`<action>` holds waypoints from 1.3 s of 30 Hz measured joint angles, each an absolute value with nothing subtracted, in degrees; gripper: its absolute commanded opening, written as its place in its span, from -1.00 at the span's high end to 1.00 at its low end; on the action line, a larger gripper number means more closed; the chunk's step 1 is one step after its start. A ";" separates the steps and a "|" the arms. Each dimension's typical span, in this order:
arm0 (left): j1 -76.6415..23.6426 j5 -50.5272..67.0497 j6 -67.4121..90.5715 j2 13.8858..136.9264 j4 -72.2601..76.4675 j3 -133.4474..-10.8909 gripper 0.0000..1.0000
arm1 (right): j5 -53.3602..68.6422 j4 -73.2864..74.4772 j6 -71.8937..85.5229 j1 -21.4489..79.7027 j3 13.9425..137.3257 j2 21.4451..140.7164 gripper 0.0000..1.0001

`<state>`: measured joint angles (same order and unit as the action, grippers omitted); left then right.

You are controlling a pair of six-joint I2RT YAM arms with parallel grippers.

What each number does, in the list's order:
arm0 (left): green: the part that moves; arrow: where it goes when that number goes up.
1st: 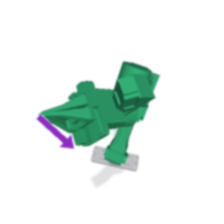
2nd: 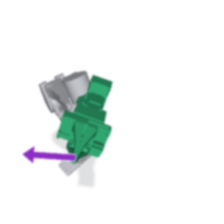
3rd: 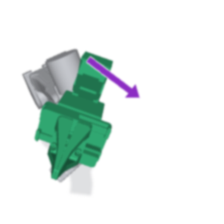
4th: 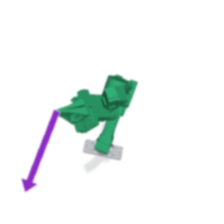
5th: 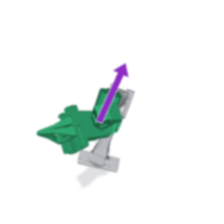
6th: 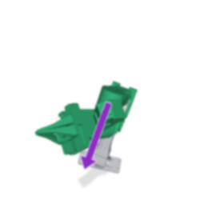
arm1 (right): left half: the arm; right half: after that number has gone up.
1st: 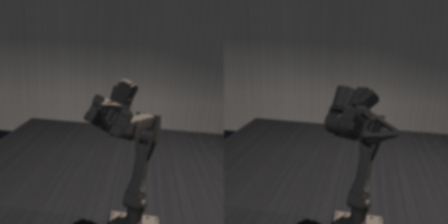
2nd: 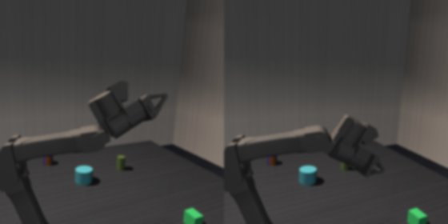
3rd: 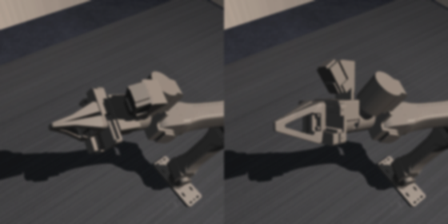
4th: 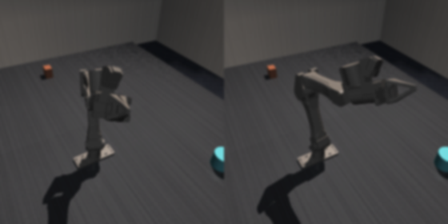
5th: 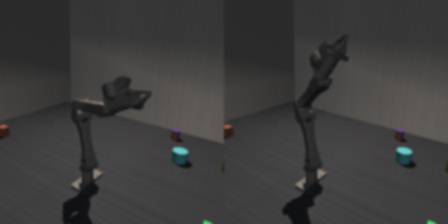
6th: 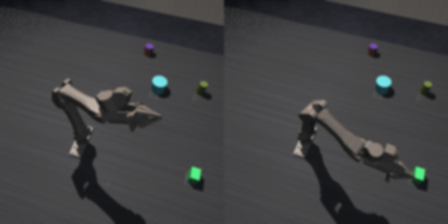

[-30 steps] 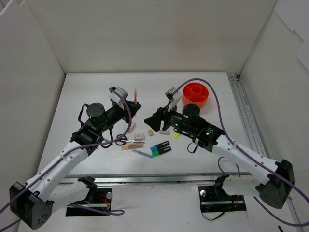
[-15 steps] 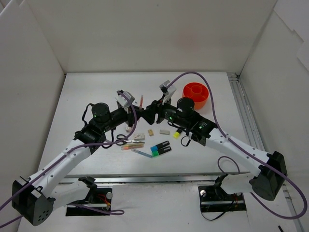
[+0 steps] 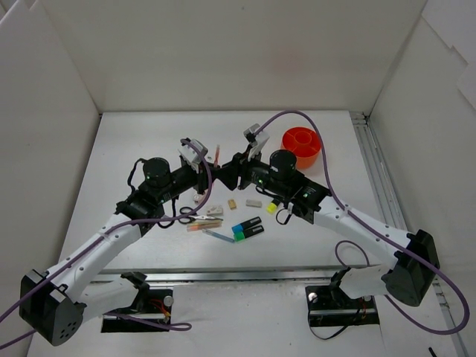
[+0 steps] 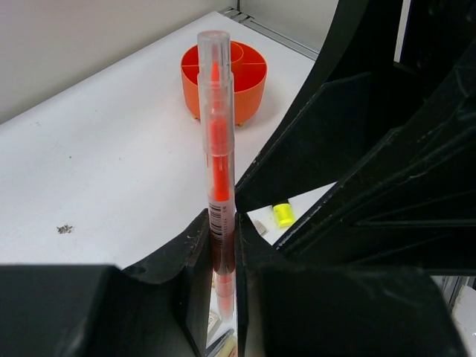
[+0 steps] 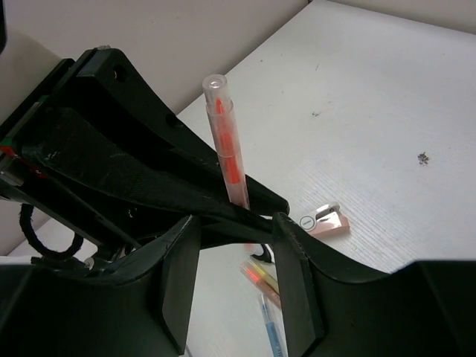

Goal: Sort the stationery into containers
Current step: Place the pen in the storage box.

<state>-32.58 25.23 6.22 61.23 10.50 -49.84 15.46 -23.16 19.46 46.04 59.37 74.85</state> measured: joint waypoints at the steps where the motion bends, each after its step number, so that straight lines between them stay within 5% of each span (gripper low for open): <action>1: -32.60 25.28 6.22 61.23 10.57 -49.84 1.00 | 15.46 -23.14 19.46 45.98 59.33 74.76 0.20; 31: -34.87 29.56 7.07 62.59 7.79 -47.90 1.00 | 14.57 -20.47 19.09 42.83 61.84 72.55 -0.01; 39: -34.87 28.62 8.10 63.48 8.10 -48.36 1.00 | 14.50 -22.15 22.94 42.83 60.42 75.85 0.34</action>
<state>-34.87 28.62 8.10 63.48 8.10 -48.36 14.50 -22.15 22.94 42.83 60.42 75.85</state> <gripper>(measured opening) 0.098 0.373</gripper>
